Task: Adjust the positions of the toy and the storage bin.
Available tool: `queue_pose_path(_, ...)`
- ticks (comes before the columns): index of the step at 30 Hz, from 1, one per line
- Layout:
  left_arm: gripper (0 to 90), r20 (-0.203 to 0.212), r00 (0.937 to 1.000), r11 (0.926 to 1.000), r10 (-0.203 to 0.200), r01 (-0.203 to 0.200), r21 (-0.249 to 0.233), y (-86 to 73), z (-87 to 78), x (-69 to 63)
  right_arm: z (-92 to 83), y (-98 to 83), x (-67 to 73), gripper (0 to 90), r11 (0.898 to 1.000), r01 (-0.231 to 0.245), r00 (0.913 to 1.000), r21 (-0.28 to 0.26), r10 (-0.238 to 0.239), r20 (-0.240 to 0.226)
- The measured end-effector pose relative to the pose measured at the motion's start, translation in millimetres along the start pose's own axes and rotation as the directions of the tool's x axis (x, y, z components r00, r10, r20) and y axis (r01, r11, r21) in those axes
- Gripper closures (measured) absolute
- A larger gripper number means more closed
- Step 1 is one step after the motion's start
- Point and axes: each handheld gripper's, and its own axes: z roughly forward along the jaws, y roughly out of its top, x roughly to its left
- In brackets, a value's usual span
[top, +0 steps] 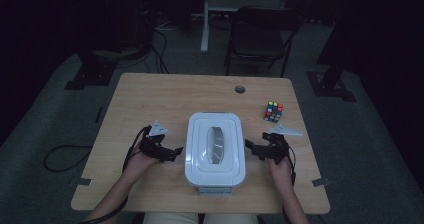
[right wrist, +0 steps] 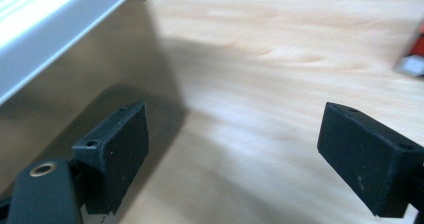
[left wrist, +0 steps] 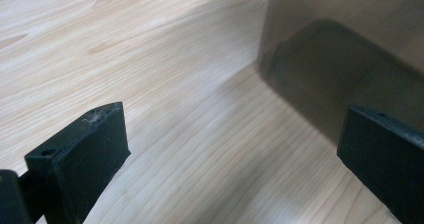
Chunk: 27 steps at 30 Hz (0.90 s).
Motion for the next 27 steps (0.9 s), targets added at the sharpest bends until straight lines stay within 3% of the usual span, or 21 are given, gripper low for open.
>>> queue_pose_path(2,0.7,0.002,1.0,0.9999,-0.003,0.003,-0.011,-6.5,-3.5,5.3,-1.0,3.8,-12.4,12.2,0.999,-0.014,0.9987,-0.034,0.016,0.047)
queue_pose_path(7,0.8,-0.014,0.9987,0.9986,-0.05,0.049,-0.017,-22.1,-9.8,17.6,1.6,12.1,-37.5,12.2,0.998,-0.033,0.9923,-0.055,0.04,0.117)
queue_pose_path(13,0.7,-0.042,0.9956,0.9964,-0.084,0.084,0.012,-38.5,-17.8,28.6,11.7,22.9,-63.5,11.9,0.997,-0.074,0.9812,-0.031,0.078,0.176)
queue_pose_path(16,0.7,-0.036,0.9931,0.9936,-0.112,0.112,0.014,-46.1,-22.9,32.3,16.7,28.8,-71.2,11.9,0.996,-0.079,0.971,-0.036,0.085,0.223)
queue_pose_path(21,0.7,-0.051,0.9918,0.9931,-0.117,0.118,0.004,-57.6,-31.3,34.9,27.0,44.3,-83.4,11.9,0.995,-0.092,0.955,-0.034,0.098,0.28)
queue_pose_path(27,0.8,-0.069,0.9888,0.991,-0.132,0.133,0.008,-69.8,-37.1,35.7,43.3,55.2,-95.9,11.9,0.991,-0.134,0.9409,-0.019,0.133,0.312)
